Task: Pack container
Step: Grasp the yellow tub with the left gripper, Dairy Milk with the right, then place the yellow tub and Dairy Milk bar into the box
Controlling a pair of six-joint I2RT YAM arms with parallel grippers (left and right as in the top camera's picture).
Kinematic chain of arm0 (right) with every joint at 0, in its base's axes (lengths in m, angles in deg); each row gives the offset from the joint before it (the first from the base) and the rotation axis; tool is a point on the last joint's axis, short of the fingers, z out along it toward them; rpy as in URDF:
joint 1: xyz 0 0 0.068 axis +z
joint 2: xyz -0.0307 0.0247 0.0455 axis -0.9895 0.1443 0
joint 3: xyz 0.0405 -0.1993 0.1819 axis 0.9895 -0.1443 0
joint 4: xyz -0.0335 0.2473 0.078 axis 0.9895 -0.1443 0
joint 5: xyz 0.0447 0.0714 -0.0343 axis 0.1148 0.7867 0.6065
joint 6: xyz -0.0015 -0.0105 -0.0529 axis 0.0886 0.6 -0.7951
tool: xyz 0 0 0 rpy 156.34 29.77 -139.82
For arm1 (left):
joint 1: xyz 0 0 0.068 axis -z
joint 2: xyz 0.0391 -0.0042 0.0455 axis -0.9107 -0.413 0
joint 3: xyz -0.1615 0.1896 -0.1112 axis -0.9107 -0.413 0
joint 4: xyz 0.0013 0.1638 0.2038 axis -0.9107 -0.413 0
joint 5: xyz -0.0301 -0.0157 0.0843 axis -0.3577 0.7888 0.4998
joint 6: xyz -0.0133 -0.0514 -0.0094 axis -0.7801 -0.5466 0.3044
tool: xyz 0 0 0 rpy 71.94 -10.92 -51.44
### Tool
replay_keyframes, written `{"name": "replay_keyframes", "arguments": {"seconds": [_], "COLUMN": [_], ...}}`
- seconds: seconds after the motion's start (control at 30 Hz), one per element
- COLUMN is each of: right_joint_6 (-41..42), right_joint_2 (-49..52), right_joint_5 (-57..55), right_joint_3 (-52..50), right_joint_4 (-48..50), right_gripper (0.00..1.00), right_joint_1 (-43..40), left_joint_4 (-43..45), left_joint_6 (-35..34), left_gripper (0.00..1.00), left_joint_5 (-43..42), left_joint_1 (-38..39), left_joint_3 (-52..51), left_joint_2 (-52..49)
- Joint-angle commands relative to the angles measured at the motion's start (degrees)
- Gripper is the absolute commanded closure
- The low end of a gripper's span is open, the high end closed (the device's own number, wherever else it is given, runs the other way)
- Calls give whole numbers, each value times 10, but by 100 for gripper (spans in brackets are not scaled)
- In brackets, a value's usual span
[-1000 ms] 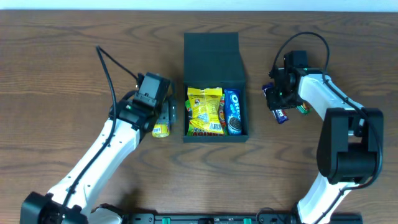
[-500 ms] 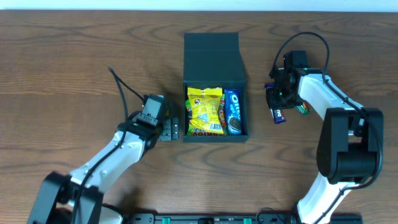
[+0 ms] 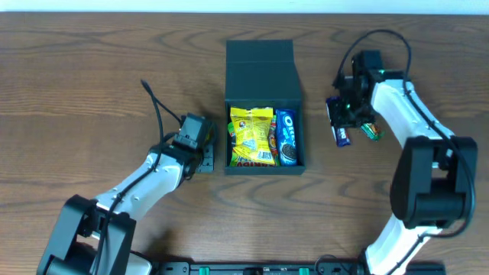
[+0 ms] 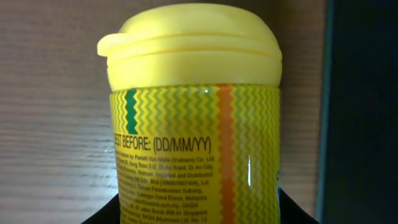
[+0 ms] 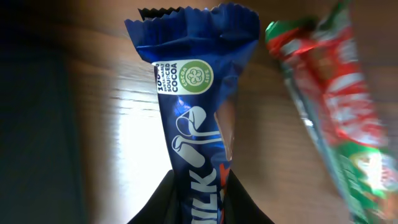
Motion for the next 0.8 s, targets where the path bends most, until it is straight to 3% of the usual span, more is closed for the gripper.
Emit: {"name": "replay_keyframes", "arguments": {"seconds": [0.0, 0.17, 0.37, 0.6, 0.63, 0.67, 0.7, 0.77], "right_joint_6": [10, 23, 40, 44, 44, 44, 44, 44], "right_joint_2": [-63, -134, -168, -168, -168, -168, -168, -168], "right_joint_5": [10, 10, 10, 10, 10, 10, 10, 10], "right_joint_3": [34, 35, 35, 35, 35, 35, 35, 35], "right_joint_4": [-10, -21, -35, -57, -59, -61, -63, -67], "right_gripper": [87, 85, 85, 85, 85, 84, 83, 83], "right_joint_1": [4, 4, 4, 4, 4, 4, 4, 4], "left_joint_4": [-36, -80, 6, 51, 55, 54, 52, 49], "left_joint_6": [14, 14, -25, -53, -54, -56, -56, -55], "left_gripper": [80, 87, 89, 88, 84, 62, 29, 15], "left_joint_5": [6, 6, -21, -52, -60, -60, -60, -57], "left_joint_1": [1, 46, 169, 228, 229, 228, 228, 227], "left_joint_3": [81, 177, 201, 201, 201, 201, 201, 201], "left_joint_2": [25, 50, 42, -25, -34, -41, -47, -50]}}
